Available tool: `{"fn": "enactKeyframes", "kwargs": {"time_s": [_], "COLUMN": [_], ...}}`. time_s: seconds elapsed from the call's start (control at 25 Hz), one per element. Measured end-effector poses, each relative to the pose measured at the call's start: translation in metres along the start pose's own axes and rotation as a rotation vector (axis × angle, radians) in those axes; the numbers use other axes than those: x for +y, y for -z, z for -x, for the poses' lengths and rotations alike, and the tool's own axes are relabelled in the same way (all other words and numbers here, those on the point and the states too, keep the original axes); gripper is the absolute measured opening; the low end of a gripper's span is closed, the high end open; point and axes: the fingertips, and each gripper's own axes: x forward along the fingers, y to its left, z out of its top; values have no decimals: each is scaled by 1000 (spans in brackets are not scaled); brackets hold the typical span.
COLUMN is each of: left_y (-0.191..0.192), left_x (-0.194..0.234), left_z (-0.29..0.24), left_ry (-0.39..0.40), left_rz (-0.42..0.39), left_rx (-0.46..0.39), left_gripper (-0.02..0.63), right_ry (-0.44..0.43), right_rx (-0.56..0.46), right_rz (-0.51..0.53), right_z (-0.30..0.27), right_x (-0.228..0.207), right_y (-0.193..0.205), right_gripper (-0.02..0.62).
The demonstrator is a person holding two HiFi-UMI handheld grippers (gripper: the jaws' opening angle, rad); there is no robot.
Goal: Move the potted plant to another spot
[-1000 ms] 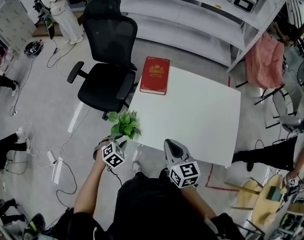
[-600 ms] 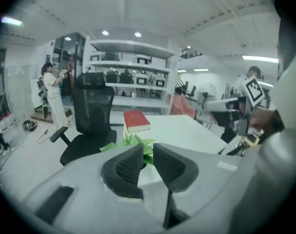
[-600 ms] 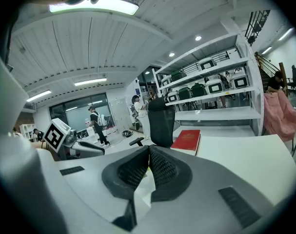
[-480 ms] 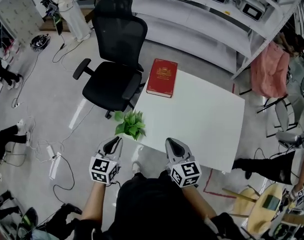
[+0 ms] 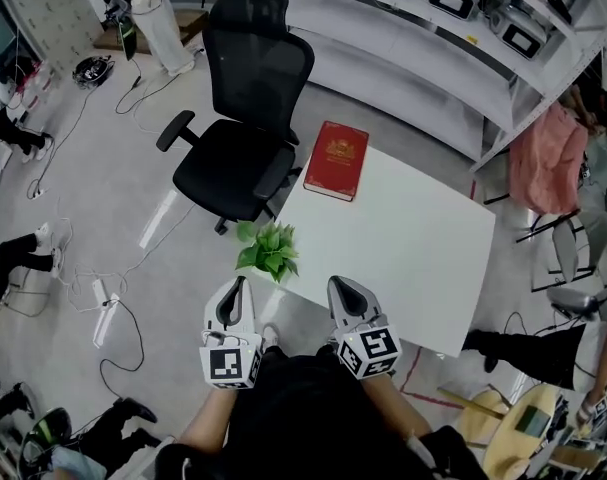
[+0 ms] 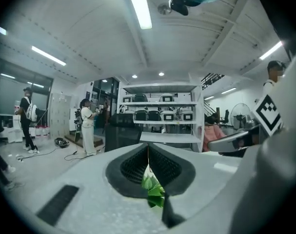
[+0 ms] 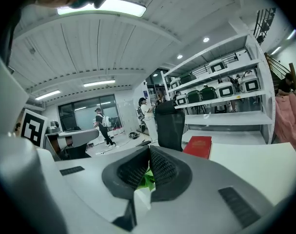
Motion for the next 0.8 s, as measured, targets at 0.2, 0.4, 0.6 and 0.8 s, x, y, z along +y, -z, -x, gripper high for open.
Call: {"fn": "enactKeyframes", "kwargs": {"time_s": [0.2, 0.4, 0.6, 0.8], "left_y": [17, 23, 20, 25], "left_x": [-9, -9, -8, -10], "left_z": [3, 2, 2, 3], "left_ry": [-7, -11, -34, -17], "left_rz": [4, 24, 25, 13], "left_rx": [25, 49, 55, 34], "left_gripper": [20, 20, 20, 20], "right_ry": [-17, -32, -35, -30], "right_rx": [14, 10, 12, 18], "right_rz": [13, 21, 13, 14], "right_z": [-2, -4, -6, -6], "right_x": [7, 12, 13, 12], "right_y": [12, 8, 11, 12], "right_gripper": [14, 12, 12, 12]}}
